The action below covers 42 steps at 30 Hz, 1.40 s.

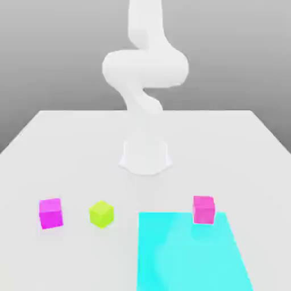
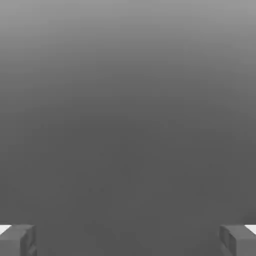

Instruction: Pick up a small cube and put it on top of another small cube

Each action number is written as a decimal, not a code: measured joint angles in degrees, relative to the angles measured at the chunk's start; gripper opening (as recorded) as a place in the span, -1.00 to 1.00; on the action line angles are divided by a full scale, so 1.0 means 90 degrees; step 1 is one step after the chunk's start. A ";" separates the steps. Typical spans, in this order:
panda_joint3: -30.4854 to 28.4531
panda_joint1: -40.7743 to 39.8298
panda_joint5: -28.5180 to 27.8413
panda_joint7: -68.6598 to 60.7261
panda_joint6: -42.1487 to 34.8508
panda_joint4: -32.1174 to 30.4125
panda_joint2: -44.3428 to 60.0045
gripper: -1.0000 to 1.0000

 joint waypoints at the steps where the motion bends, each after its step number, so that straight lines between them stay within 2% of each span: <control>1: -0.0017 -0.0089 -0.0018 0.0087 0.0174 -0.0209 0.0188 0.00; 12: -0.0245 -0.1087 -0.0185 0.1047 0.2050 -0.2515 0.2252 0.00; 17: -0.0429 -0.1585 -0.0213 0.1526 0.3158 -0.3687 0.3560 0.00; 20: -0.0475 -0.1684 0.0004 0.1518 0.4100 -0.3891 0.4767 0.00; 25: -0.0049 -0.2125 0.0211 0.1388 0.5103 -0.3724 0.6008 0.00; 26: 0.0008 -0.2192 0.0192 0.1399 0.5269 -0.3687 0.6213 -1.00; 33: 0.0027 -0.2216 0.0164 0.1422 0.5304 -0.3681 0.6252 -1.00; 42: -0.0197 -0.2104 -0.0054 0.1574 0.3752 -0.4010 0.4371 -1.00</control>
